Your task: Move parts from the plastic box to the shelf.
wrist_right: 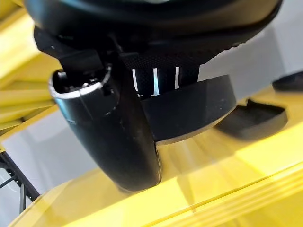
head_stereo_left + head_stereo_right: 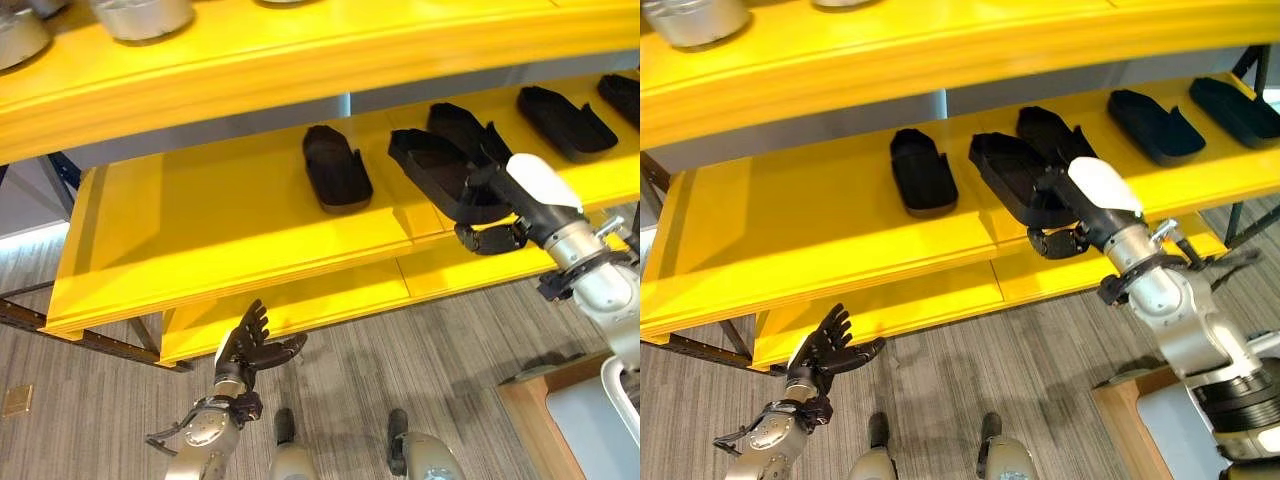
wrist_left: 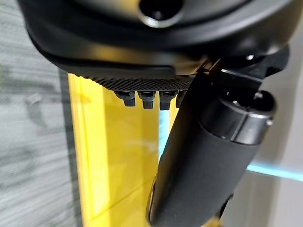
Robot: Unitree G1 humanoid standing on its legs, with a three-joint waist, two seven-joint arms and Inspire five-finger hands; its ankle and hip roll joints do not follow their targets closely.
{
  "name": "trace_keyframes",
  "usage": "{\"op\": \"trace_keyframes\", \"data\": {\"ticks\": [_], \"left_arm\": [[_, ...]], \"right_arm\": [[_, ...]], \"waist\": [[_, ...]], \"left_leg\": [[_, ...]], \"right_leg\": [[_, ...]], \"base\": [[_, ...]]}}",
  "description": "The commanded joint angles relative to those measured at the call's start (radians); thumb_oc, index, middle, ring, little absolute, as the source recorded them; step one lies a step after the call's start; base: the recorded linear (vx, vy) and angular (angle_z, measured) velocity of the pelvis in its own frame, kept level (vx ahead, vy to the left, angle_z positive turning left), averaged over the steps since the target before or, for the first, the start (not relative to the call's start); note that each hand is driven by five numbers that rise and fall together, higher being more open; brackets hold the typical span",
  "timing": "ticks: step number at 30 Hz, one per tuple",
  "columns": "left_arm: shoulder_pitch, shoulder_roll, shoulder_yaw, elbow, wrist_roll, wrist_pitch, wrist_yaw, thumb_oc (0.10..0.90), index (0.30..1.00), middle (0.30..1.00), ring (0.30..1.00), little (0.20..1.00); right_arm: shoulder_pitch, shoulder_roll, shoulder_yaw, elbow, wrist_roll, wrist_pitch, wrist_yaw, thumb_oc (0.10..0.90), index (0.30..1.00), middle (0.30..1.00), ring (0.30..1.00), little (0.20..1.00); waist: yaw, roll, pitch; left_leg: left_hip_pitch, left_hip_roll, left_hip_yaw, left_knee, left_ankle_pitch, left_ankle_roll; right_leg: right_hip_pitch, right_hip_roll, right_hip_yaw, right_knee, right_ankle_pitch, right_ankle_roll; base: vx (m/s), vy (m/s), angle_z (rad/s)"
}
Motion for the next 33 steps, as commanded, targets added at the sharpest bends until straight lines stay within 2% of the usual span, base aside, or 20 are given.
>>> {"op": "trace_keyframes", "data": {"ticks": [1, 3, 10, 14, 18, 25, 28, 30, 31, 33], "left_arm": [[0.015, 0.070, 0.038, -0.138, -0.010, -0.101, 0.004, 0.900, 1.000, 1.000, 1.000, 1.000], [0.005, 0.081, 0.040, -0.139, -0.007, -0.099, 0.008, 0.900, 1.000, 1.000, 1.000, 1.000], [-0.005, 0.097, 0.044, -0.146, -0.002, -0.094, 0.009, 0.900, 1.000, 1.000, 1.000, 1.000], [-0.003, 0.098, 0.051, -0.146, -0.004, -0.094, 0.013, 0.900, 1.000, 1.000, 1.000, 1.000], [0.003, 0.094, 0.057, -0.146, -0.007, -0.092, 0.018, 0.900, 1.000, 1.000, 1.000, 1.000], [0.008, 0.100, 0.065, -0.147, -0.006, -0.094, 0.021, 0.900, 1.000, 1.000, 1.000, 1.000], [0.000, 0.114, 0.057, -0.156, -0.014, -0.097, 0.024, 0.900, 1.000, 1.000, 1.000, 1.000], [-0.011, 0.124, 0.047, -0.163, -0.021, -0.097, 0.022, 0.900, 1.000, 1.000, 1.000, 1.000], [-0.013, 0.125, 0.041, -0.165, -0.022, -0.095, 0.021, 0.900, 1.000, 1.000, 1.000, 1.000], [-0.017, 0.127, 0.028, -0.165, -0.023, -0.090, 0.022, 0.900, 1.000, 1.000, 1.000, 1.000]], "right_arm": [[-0.163, 0.029, -0.064, -0.089, -0.012, -0.063, -0.112, 0.400, 0.300, 0.300, 0.300, 0.300], [-0.157, 0.048, -0.067, -0.093, -0.017, -0.059, -0.108, 0.400, 0.300, 0.300, 0.300, 0.300], [-0.177, 0.054, -0.056, -0.090, -0.032, -0.053, -0.104, 0.400, 0.300, 0.300, 0.300, 0.300], [-0.195, 0.056, -0.046, -0.087, -0.033, -0.053, -0.107, 0.400, 0.300, 0.300, 0.300, 0.300], [-0.241, 0.064, -0.017, -0.086, -0.037, -0.051, -0.107, 0.400, 0.300, 0.300, 0.300, 0.300], [-0.308, 0.093, 0.040, -0.062, -0.030, -0.050, -0.104, 0.400, 0.300, 0.300, 0.300, 0.300], [-0.372, 0.111, 0.093, -0.012, -0.021, -0.043, -0.114, 0.400, 0.300, 0.300, 0.300, 0.300], [-0.408, 0.110, 0.114, 0.016, -0.024, -0.035, -0.117, 0.400, 0.300, 0.300, 0.300, 0.300], [-0.402, 0.116, 0.111, 0.025, -0.024, -0.033, -0.121, 0.400, 0.300, 0.300, 0.300, 0.300], [-0.389, 0.130, 0.110, 0.022, -0.027, -0.034, -0.121, 0.400, 0.300, 0.300, 0.300, 0.300]], "waist": [[0.042, -0.086, -0.107], [0.043, -0.102, -0.115], [0.050, -0.139, -0.137], [0.054, -0.151, -0.143], [0.067, -0.175, -0.154], [0.089, -0.192, -0.152], [0.113, -0.202, -0.130], [0.124, -0.201, -0.117], [0.129, -0.199, -0.111], [0.132, -0.194, -0.102]], "left_leg": [[-0.045, 0.034, -0.018, 0.107, -0.045, -0.020], [-0.056, 0.011, -0.011, 0.148, -0.093, -0.009], [-0.078, -0.021, -0.008, 0.218, -0.157, 0.013], [-0.079, -0.027, -0.007, 0.224, -0.169, 0.020], [-0.077, -0.034, -0.005, 0.236, -0.190, 0.031], [-0.084, -0.042, -0.011, 0.250, -0.206, 0.041], [-0.124, -0.048, -0.031, 0.317, -0.223, 0.041], [-0.161, -0.057, -0.042, 0.379, -0.259, 0.054], [-0.168, -0.068, -0.044, 0.396, -0.274, 0.063], [-0.166, -0.087, -0.048, 0.403, -0.295, 0.085]], "right_leg": [[0.167, -0.109, 0.068, -0.130, -0.039, 0.082], [0.177, -0.137, 0.074, -0.161, -0.015, 0.097], [0.195, -0.173, 0.072, -0.189, 0.014, 0.119], [0.200, -0.178, 0.073, -0.200, 0.023, 0.124], [0.204, -0.183, 0.073, -0.208, 0.034, 0.133], [0.206, -0.186, 0.069, -0.208, 0.039, 0.137], [0.196, -0.192, 0.067, -0.196, 0.040, 0.137], [0.188, -0.201, 0.059, -0.185, 0.040, 0.139], [0.189, -0.209, 0.056, -0.178, 0.052, 0.142], [0.167, -0.230, 0.055, -0.120, 0.117, 0.149]], "base": [[0.09, 0.210, 0.08], [0.09, 0.180, 0.02], [0.07, 0.085, 0.06], [0.05, 0.048, -0.05], [0.04, 0.043, -0.09], [0.00, 0.000, 0.00], [-0.07, 0.004, 0.00], [-0.06, 0.073, 0.03], [-0.01, 0.114, 0.14], [-0.05, 0.193, 0.17]]}}
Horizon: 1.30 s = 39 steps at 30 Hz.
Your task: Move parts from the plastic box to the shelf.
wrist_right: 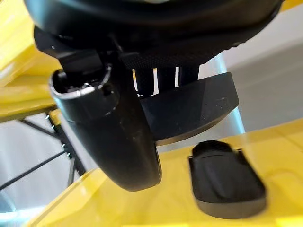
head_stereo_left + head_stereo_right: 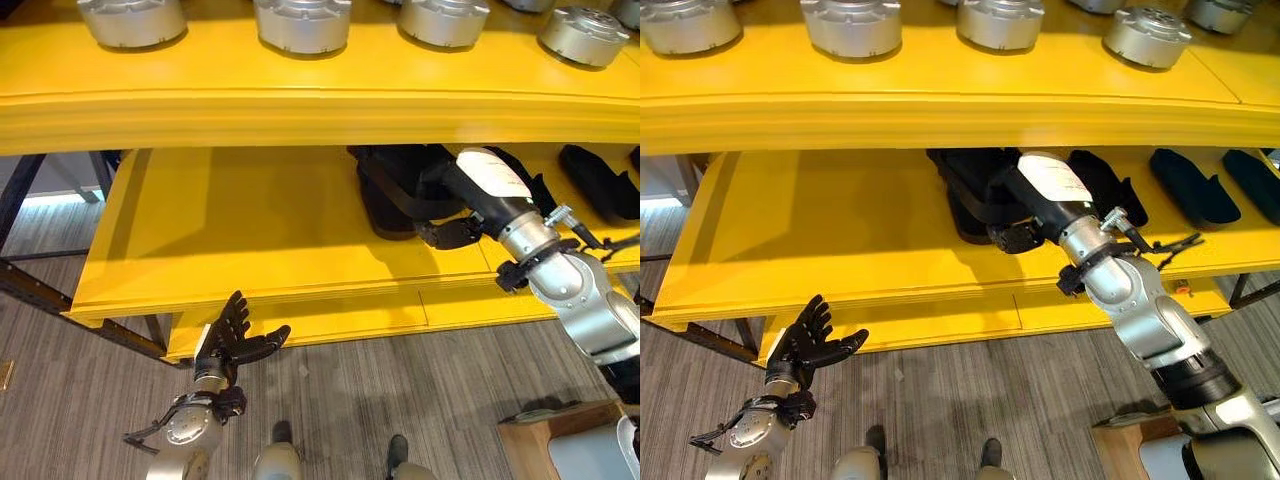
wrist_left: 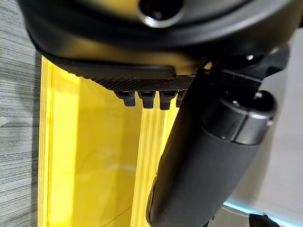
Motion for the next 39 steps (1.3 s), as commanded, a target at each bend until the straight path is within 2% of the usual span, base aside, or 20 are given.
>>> {"op": "trace_keyframes", "data": {"ticks": [1, 2, 3, 4, 5, 6, 7, 9, 10, 11, 17, 28, 39], "left_arm": [[-0.033, 0.108, -0.018, -0.134, -0.009, -0.096, -0.006, 0.900, 1.000, 1.000, 1.000, 1.000], [-0.049, 0.123, -0.022, -0.130, -0.015, -0.103, -0.006, 0.900, 1.000, 1.000, 1.000, 1.000], [-0.049, 0.122, -0.021, -0.130, -0.015, -0.103, -0.006, 0.900, 1.000, 1.000, 1.000, 1.000], [-0.063, 0.120, -0.033, -0.124, -0.029, -0.110, -0.004, 0.900, 1.000, 1.000, 1.000, 1.000], [-0.065, 0.118, -0.031, -0.123, -0.029, -0.110, -0.004, 0.900, 1.000, 1.000, 1.000, 1.000], [-0.081, 0.110, -0.040, -0.099, -0.047, -0.115, 0.011, 0.900, 1.000, 1.000, 1.000, 1.000], [-0.077, 0.117, -0.038, -0.097, -0.047, -0.118, 0.004, 0.900, 1.000, 1.000, 1.000, 1.000], [-0.073, 0.112, -0.033, -0.100, -0.048, -0.115, 0.008, 0.900, 1.000, 1.000, 1.000, 1.000], [-0.071, 0.103, -0.035, -0.098, -0.051, -0.114, 0.011, 0.900, 1.000, 1.000, 1.000, 1.000], [-0.067, 0.102, -0.044, -0.103, -0.057, -0.114, 0.006, 0.900, 1.000, 1.000, 1.000, 1.000], [-0.073, 0.106, -0.057, -0.099, -0.068, -0.108, 0.002, 0.900, 1.000, 1.000, 1.000, 1.000], [-0.094, 0.134, -0.071, -0.097, -0.078, -0.114, -0.004, 0.900, 1.000, 1.000, 1.000, 1.000], [-0.108, 0.152, -0.087, -0.106, -0.102, -0.131, 0.000, 0.900, 1.000, 1.000, 1.000, 1.000]], "right_arm": [[-0.203, 0.033, -0.035, -0.032, 0.028, -0.046, -0.099, 0.400, 0.300, 0.300, 0.300, 0.300], [-0.294, 0.017, 0.021, 0.027, 0.038, -0.043, -0.105, 0.400, 0.300, 0.300, 0.300, 0.300], [-0.297, 0.017, 0.023, 0.028, 0.039, -0.043, -0.105, 0.400, 0.300, 0.300, 0.300, 0.300], [-0.351, -0.005, 0.057, 0.086, 0.041, -0.037, -0.111, 0.400, 0.300, 0.300, 0.300, 0.300], [-0.358, -0.005, 0.062, 0.090, 0.042, -0.039, -0.112, 0.400, 0.300, 0.300, 0.300, 0.300], [-0.369, -0.025, 0.073, 0.104, 0.054, -0.038, -0.126, 0.400, 0.300, 0.300, 0.300, 0.300], [-0.379, -0.027, 0.071, 0.107, 0.046, -0.022, -0.112, 0.400, 0.300, 0.300, 0.300, 0.300], [-0.399, -0.015, 0.086, 0.115, 0.041, -0.019, -0.114, 0.400, 0.300, 0.300, 0.300, 0.300], [-0.412, -0.012, 0.096, 0.124, 0.049, -0.019, -0.116, 0.400, 0.300, 0.300, 0.300, 0.300], [-0.418, -0.012, 0.097, 0.133, 0.068, -0.017, -0.110, 0.400, 0.300, 0.300, 0.300, 0.300], [-0.468, 0.024, 0.117, 0.189, 0.103, -0.010, -0.124, 0.400, 0.300, 0.300, 0.300, 0.300], [-0.608, 0.090, 0.187, 0.287, 0.115, -0.003, -0.151, 0.400, 0.300, 0.300, 0.300, 0.300], [-0.752, 0.233, 0.240, 0.441, 0.139, 0.003, -0.198, 0.400, 0.300, 0.300, 0.300, 0.300]], "waist": [[0.025, -0.016, -0.034], [0.028, -0.006, -0.011], [0.028, -0.006, -0.011], [0.020, -0.011, 0.007], [0.018, -0.011, 0.007], [0.013, -0.021, 0.036], [0.022, -0.029, 0.034], [0.022, -0.028, 0.042], [0.023, -0.029, 0.043], [0.017, -0.028, 0.048], [0.016, -0.012, 0.050], [0.027, 0.009, 0.062], [0.059, 0.026, 0.071]], "left_leg": [[-0.055, 0.002, -0.041, 0.114, -0.114, 0.054], [-0.050, -0.003, -0.031, 0.107, -0.112, 0.060], [-0.050, -0.003, -0.030, 0.107, -0.112, 0.060], [-0.036, -0.018, -0.036, 0.098, -0.123, 0.058], [-0.039, -0.020, -0.036, 0.094, -0.118, 0.058], [-0.042, -0.032, -0.056, 0.128, -0.130, 0.048], [-0.059, -0.034, -0.057, 0.156, -0.128, 0.045], [-0.057, -0.037, -0.052, 0.158, -0.134, 0.041], [-0.056, -0.035, -0.054, 0.162, -0.133, 0.035], [-0.067, -0.025, -0.070, 0.169, -0.126, 0.024], [-0.100, -0.010, -0.096, 0.218, -0.142, 0.018], [-0.129, 0.001, -0.122, 0.255, -0.158, 0.011], [-0.137, 0.008, -0.155, 0.251, -0.160, 0.015]], "right_leg": [[-0.051, -0.160, 0.044, 0.212, 0.131, 0.040], [-0.117, -0.149, 0.023, 0.256, 0.094, 0.026], [-0.118, -0.149, 0.023, 0.257, 0.093, 0.026], [-0.155, -0.100, 0.045, 0.210, 0.031, 0.018], [-0.158, -0.101, 0.045, 0.209, 0.034, 0.017], [-0.170, -0.050, 0.090, 0.159, -0.021, 0.006], [-0.154, -0.071, 0.079, 0.154, -0.030, 0.004], [-0.151, -0.085, 0.062, 0.168, -0.018, 0.008], [-0.153, -0.083, 0.064, 0.185, -0.032, 0.007], [-0.164, -0.054, 0.083, 0.215, -0.063, 0.001], [-0.198, -0.047, 0.079, 0.309, -0.126, -0.017], [-0.231, -0.049, 0.083, 0.394, -0.175, -0.029], [-0.248, -0.032, 0.080, 0.425, -0.204, -0.045]], "base": [[-0.17, 0.350, 0.13], [-0.16, 0.290, 0.03], [-0.05, 0.158, -0.10], [0.01, 0.025, -0.14], [0.03, -0.023, -0.14], [0.01, -0.058, 0.02], [0.02, -0.053, 0.13], [-0.01, 0.001, 0.58], [-0.05, -0.089, 0.67], [-0.04, -0.104, 0.27], [-0.03, -0.078, 0.13], [-0.01, -0.050, 0.06], [0.01, -0.045, 0.04]]}}
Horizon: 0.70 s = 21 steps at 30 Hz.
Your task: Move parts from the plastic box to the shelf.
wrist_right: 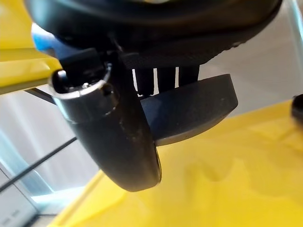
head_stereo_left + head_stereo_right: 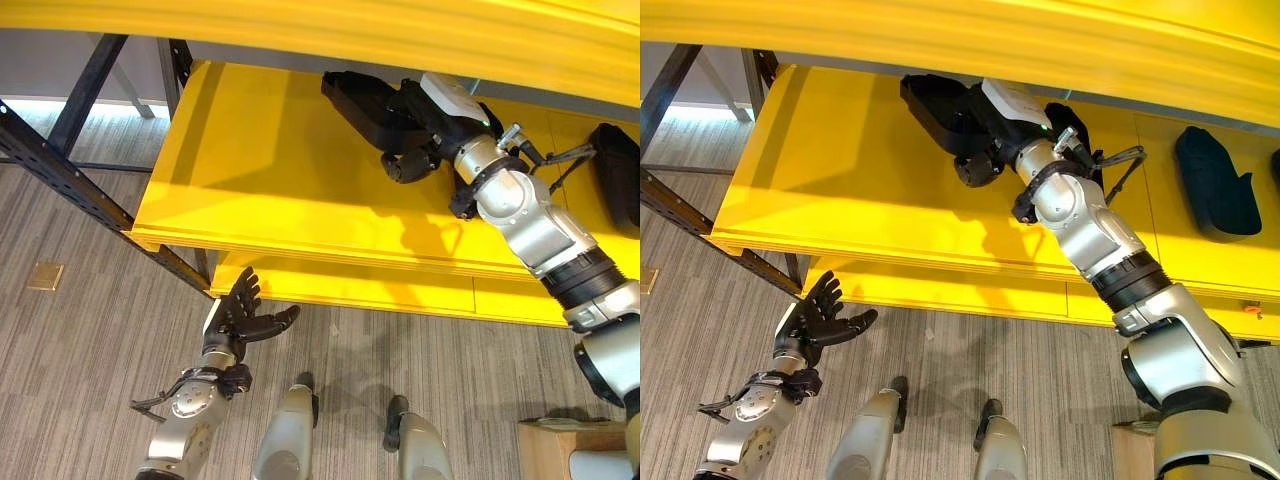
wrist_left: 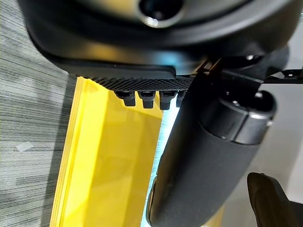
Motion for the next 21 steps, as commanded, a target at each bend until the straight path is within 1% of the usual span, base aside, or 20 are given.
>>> {"op": "trace_keyframes", "data": {"ticks": [1, 3, 7, 10, 11, 12, 16, 19, 20, 21], "left_arm": [[-0.004, 0.072, -0.017, -0.121, -0.025, -0.112, -0.015, 0.900, 1.000, 1.000, 1.000, 1.000], [-0.007, 0.075, -0.026, -0.124, -0.029, -0.115, -0.015, 0.900, 1.000, 1.000, 1.000, 1.000], [-0.009, 0.080, -0.035, -0.130, -0.032, -0.116, -0.017, 0.900, 1.000, 1.000, 1.000, 1.000], [-0.014, 0.082, -0.040, -0.131, -0.034, -0.118, -0.016, 0.900, 1.000, 1.000, 1.000, 1.000], [-0.009, 0.084, -0.037, -0.136, -0.039, -0.121, -0.015, 0.900, 1.000, 1.000, 1.000, 1.000], [-0.010, 0.084, -0.037, -0.136, -0.039, -0.120, -0.015, 0.900, 1.000, 1.000, 1.000, 1.000], [-0.011, 0.091, -0.046, -0.142, -0.041, -0.126, -0.011, 0.900, 1.000, 1.000, 1.000, 1.000], [-0.008, 0.089, -0.047, -0.145, -0.047, -0.125, -0.009, 0.900, 1.000, 1.000, 1.000, 1.000], [-0.013, 0.089, -0.054, -0.143, -0.050, -0.126, -0.006, 0.900, 1.000, 1.000, 1.000, 1.000], [-0.013, 0.088, -0.055, -0.143, -0.052, -0.128, -0.005, 0.900, 1.000, 1.000, 1.000, 1.000]], "right_arm": [[-0.213, 0.004, -0.036, -0.015, 0.037, -0.054, -0.131, 0.400, 0.300, 0.300, 0.300, 0.300], [-0.225, 0.035, -0.030, 0.023, 0.039, -0.051, -0.137, 0.400, 0.300, 0.300, 0.300, 0.300], [-0.236, 0.051, -0.026, 0.071, 0.046, -0.044, -0.146, 0.400, 0.300, 0.300, 0.300, 0.300], [-0.250, 0.053, -0.019, 0.110, 0.044, -0.040, -0.152, 0.400, 0.300, 0.300, 0.300, 0.300], [-0.257, 0.047, -0.014, 0.136, 0.046, -0.035, -0.155, 0.400, 0.300, 0.300, 0.300, 0.300], [-0.257, 0.046, -0.014, 0.136, 0.046, -0.035, -0.155, 0.400, 0.300, 0.300, 0.300, 0.300], [-0.278, 0.050, -0.001, 0.243, 0.058, -0.021, -0.168, 0.400, 0.300, 0.300, 0.300, 0.300], [-0.284, 0.046, 0.006, 0.273, 0.062, -0.018, -0.170, 0.400, 0.300, 0.300, 0.300, 0.300], [-0.296, 0.052, 0.015, 0.352, 0.061, -0.011, -0.181, 0.400, 0.300, 0.300, 0.300, 0.300], [-0.297, 0.046, 0.013, 0.359, 0.063, -0.011, -0.186, 0.400, 0.300, 0.300, 0.300, 0.300]], "waist": [[0.020, 0.004, -0.099], [0.030, 0.004, -0.097], [0.042, 0.009, -0.089], [0.049, 0.012, -0.085], [0.057, 0.016, -0.080], [0.055, 0.015, -0.082], [0.072, 0.028, -0.071], [0.077, 0.033, -0.070], [0.086, 0.041, -0.065], [0.088, 0.042, -0.064]], "left_leg": [[0.009, 0.112, -0.052, 0.048, -0.093, -0.037], [0.005, 0.108, -0.061, 0.043, -0.090, -0.037], [-0.009, 0.099, -0.076, 0.046, -0.090, -0.034], [-0.022, 0.093, -0.084, 0.053, -0.091, -0.032], [-0.024, 0.090, -0.091, 0.062, -0.101, -0.031], [-0.027, 0.089, -0.092, 0.058, -0.095, -0.030], [-0.054, 0.076, -0.115, 0.083, -0.107, -0.023], [-0.057, 0.071, -0.121, 0.081, -0.107, -0.021], [-0.067, 0.062, -0.131, 0.080, -0.104, -0.020], [-0.069, 0.061, -0.135, 0.079, -0.103, -0.020]], "right_leg": [[-0.015, -0.018, 0.035, -0.003, -0.011, -0.017], [-0.006, -0.020, 0.024, -0.009, -0.013, -0.018], [-0.004, -0.025, 0.016, -0.008, -0.017, -0.019], [-0.005, -0.028, 0.011, -0.004, -0.020, -0.021], [-0.001, -0.029, 0.011, 0.003, -0.030, -0.022], [-0.003, -0.030, 0.011, -0.001, -0.025, -0.022], [-0.008, -0.033, 0.010, 0.019, -0.042, -0.028], [-0.010, -0.037, 0.005, 0.025, -0.048, -0.030], [-0.012, -0.043, 0.001, 0.029, -0.051, -0.033], [-0.013, -0.045, 0.000, 0.031, -0.052, -0.033]], "base": [[0.03, -0.019, 0.03], [0.04, -0.017, 0.03], [0.01, 0.002, 0.11], [0.01, 0.009, 0.07], [0.02, 0.008, 0.09], [0.03, 0.011, 0.09], [0.01, 0.014, 0.12], [0.01, 0.013, 0.10], [0.03, 0.017, 0.22], [0.02, 0.012, 0.21]]}}
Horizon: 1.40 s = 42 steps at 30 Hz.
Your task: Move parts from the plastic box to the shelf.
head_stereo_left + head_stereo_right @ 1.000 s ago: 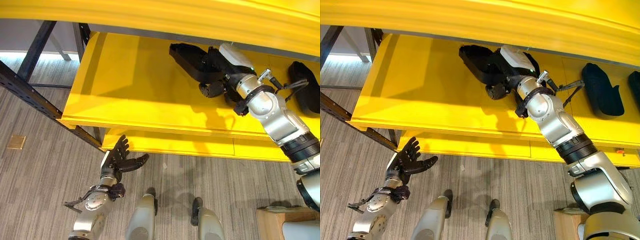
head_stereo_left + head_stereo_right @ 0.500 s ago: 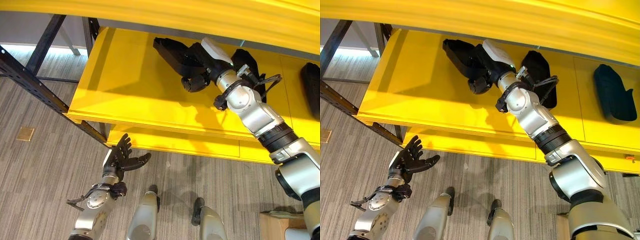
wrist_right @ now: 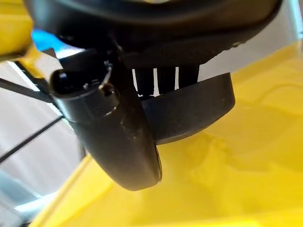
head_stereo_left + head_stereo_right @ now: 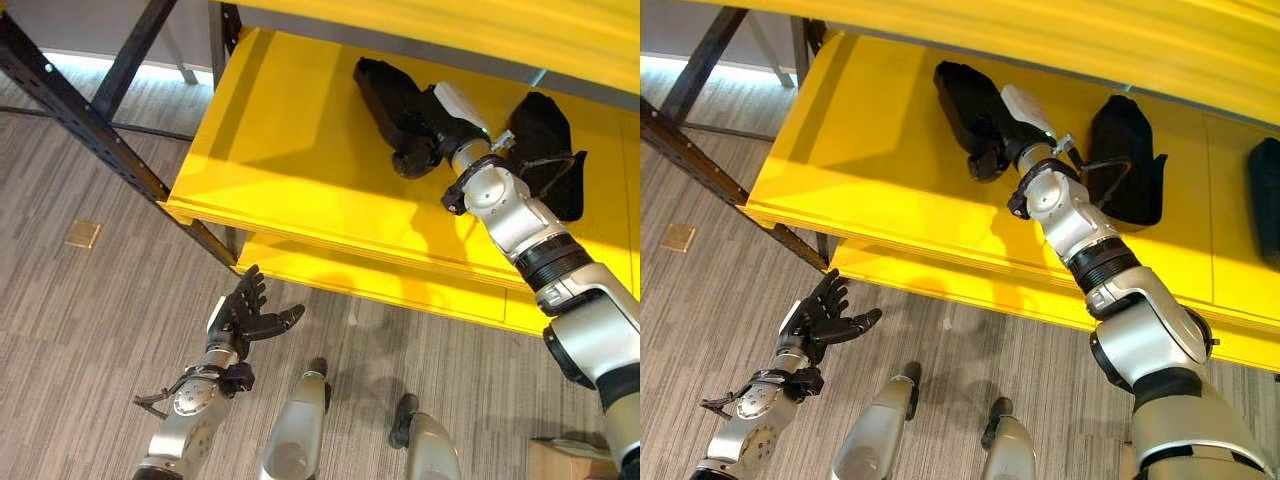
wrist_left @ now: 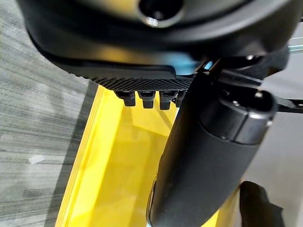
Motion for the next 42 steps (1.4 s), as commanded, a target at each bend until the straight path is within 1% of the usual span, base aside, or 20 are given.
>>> {"op": "trace_keyframes", "data": {"ticks": [1, 3, 4, 6, 11, 12, 13, 16, 17, 19, 20, 25, 32, 42], "left_arm": [[-0.007, 0.052, -0.013, -0.128, -0.014, -0.104, -0.006, 0.900, 1.000, 1.000, 1.000, 1.000], [-0.009, 0.053, -0.014, -0.127, -0.014, -0.106, -0.005, 0.900, 1.000, 1.000, 1.000, 1.000], [-0.018, 0.053, -0.029, -0.127, -0.016, -0.109, -0.005, 0.900, 1.000, 1.000, 1.000, 1.000], [-0.023, 0.051, -0.034, -0.127, -0.018, -0.110, -0.001, 0.900, 1.000, 1.000, 1.000, 1.000], [-0.030, 0.047, -0.036, -0.129, -0.017, -0.111, 0.006, 0.900, 1.000, 1.000, 1.000, 1.000], [-0.033, 0.048, -0.039, -0.133, -0.015, -0.111, 0.008, 0.900, 1.000, 1.000, 1.000, 1.000], [-0.030, 0.045, -0.033, -0.131, -0.015, -0.110, 0.015, 0.900, 1.000, 1.000, 1.000, 1.000], [-0.034, 0.043, -0.037, -0.131, -0.014, -0.109, 0.021, 0.900, 1.000, 1.000, 1.000, 1.000], [-0.038, 0.044, -0.040, -0.130, -0.014, -0.106, 0.024, 0.900, 1.000, 1.000, 1.000, 1.000], [-0.040, 0.045, -0.041, -0.130, -0.015, -0.106, 0.024, 0.900, 1.000, 1.000, 1.000, 1.000], [-0.042, 0.045, -0.046, -0.130, -0.011, -0.108, 0.027, 0.900, 1.000, 1.000, 1.000, 1.000], [-0.050, 0.043, -0.055, -0.129, -0.004, -0.106, 0.029, 0.900, 1.000, 1.000, 1.000, 1.000], [-0.064, 0.045, -0.069, -0.128, 0.001, -0.103, 0.035, 0.900, 1.000, 1.000, 1.000, 1.000], [-0.080, 0.041, -0.075, -0.114, 0.009, -0.110, 0.044, 0.900, 1.000, 1.000, 1.000, 1.000]], "right_arm": [[-0.206, -0.043, 0.006, 0.011, 0.025, -0.037, -0.102, 0.400, 0.300, 0.300, 0.300, 0.300], [-0.215, -0.048, 0.010, 0.008, 0.024, -0.032, -0.099, 0.400, 0.300, 0.300, 0.300, 0.300], [-0.226, -0.028, 0.019, 0.077, 0.023, -0.028, -0.104, 0.400, 0.300, 0.300, 0.300, 0.300], [-0.228, -0.014, 0.021, 0.117, 0.032, -0.025, -0.109, 0.400, 0.300, 0.300, 0.300, 0.300], [-0.230, -0.002, 0.016, 0.141, 0.050, -0.018, -0.111, 0.400, 0.300, 0.300, 0.300, 0.300], [-0.240, 0.019, 0.019, 0.173, 0.053, -0.010, -0.110, 0.400, 0.300, 0.300, 0.300, 0.300], [-0.227, 0.018, 0.013, 0.158, 0.058, -0.012, -0.118, 0.400, 0.300, 0.300, 0.300, 0.300], [-0.239, 0.042, 0.011, 0.210, 0.057, 0.001, -0.122, 0.400, 0.300, 0.300, 0.300, 0.300], [-0.243, 0.063, 0.008, 0.257, 0.054, 0.009, -0.131, 0.400, 0.300, 0.300, 0.300, 0.300], [-0.246, 0.074, 0.006, 0.275, 0.056, 0.010, -0.130, 0.400, 0.300, 0.300, 0.300, 0.300], [-0.247, 0.099, -0.005, 0.311, 0.065, 0.012, -0.136, 0.400, 0.300, 0.300, 0.300, 0.300], [-0.245, 0.120, -0.011, 0.366, 0.054, 0.023, -0.147, 0.400, 0.300, 0.300, 0.300, 0.300], [-0.234, 0.147, -0.033, 0.405, 0.056, 0.030, -0.165, 0.400, 0.300, 0.300, 0.300, 0.300], [-0.216, 0.182, -0.050, 0.410, 0.067, 0.028, -0.162, 0.400, 0.300, 0.300, 0.300, 0.300]], "waist": [[0.009, 0.009, -0.087], [0.009, 0.010, -0.085], [0.014, 0.016, -0.083], [0.016, 0.018, -0.082], [0.011, 0.022, -0.078], [0.009, 0.026, -0.075], [0.004, 0.026, -0.074], [-0.001, 0.027, -0.071], [-0.003, 0.027, -0.071], [-0.004, 0.028, -0.071], [-0.005, 0.028, -0.072], [-0.007, 0.029, -0.073], [-0.009, 0.033, -0.074], [-0.009, 0.027, -0.075]], "left_leg": [[-0.003, 0.098, -0.071, 0.054, -0.102, -0.020], [-0.005, 0.097, -0.073, 0.054, -0.101, -0.020], [-0.010, 0.094, -0.076, 0.053, -0.100, -0.018], [-0.014, 0.092, -0.076, 0.054, -0.099, -0.018], [-0.017, 0.091, -0.075, 0.056, -0.100, -0.018], [-0.018, 0.090, -0.072, 0.057, -0.101, -0.018], [-0.018, 0.089, -0.070, 0.057, -0.101, -0.018], [-0.017, 0.090, -0.067, 0.057, -0.101, -0.019], [-0.017, 0.090, -0.066, 0.057, -0.102, -0.019], [-0.017, 0.090, -0.066, 0.056, -0.103, -0.019], [-0.019, 0.089, -0.064, 0.061, -0.106, -0.020], [-0.017, 0.087, -0.060, 0.067, -0.113, -0.019], [-0.016, 0.086, -0.057, 0.071, -0.118, -0.017], [-0.013, 0.086, -0.051, 0.075, -0.124, -0.015]], "right_leg": [[0.011, -0.018, 0.054, -0.003, -0.020, -0.032], [0.010, -0.020, 0.053, -0.001, -0.020, -0.033], [0.007, -0.023, 0.051, 0.002, -0.022, -0.034], [0.008, -0.024, 0.051, -0.001, -0.021, -0.033], [0.008, -0.027, 0.052, -0.002, -0.021, -0.031], [0.007, -0.027, 0.054, -0.002, -0.019, -0.031], [0.005, -0.027, 0.056, -0.002, -0.019, -0.031], [0.005, -0.027, 0.058, -0.006, -0.015, -0.032], [0.007, -0.027, 0.057, -0.011, -0.013, -0.031], [0.008, -0.027, 0.058, -0.012, -0.012, -0.029], [0.013, -0.028, 0.058, -0.018, -0.012, -0.027], [0.020, -0.029, 0.061, -0.020, -0.012, -0.024], [0.025, -0.030, 0.063, -0.028, -0.007, -0.021], [0.032, -0.030, 0.069, -0.039, 0.000, -0.015]], "base": [[0.01, 0.003, 0.15], [0.01, 0.011, 0.09], [0.01, 0.017, 0.06], [0.01, 0.013, 0.02], [0.00, 0.008, 0.00], [0.00, 0.045, 0.01], [0.00, 0.043, 0.00], [0.00, 0.000, 0.00], [0.00, 0.000, 0.00], [0.00, 0.000, 0.00], [0.00, 0.000, 0.00], [0.01, 0.015, 0.00], [0.00, 0.000, 0.00], [0.00, 0.000, 0.00]]}}
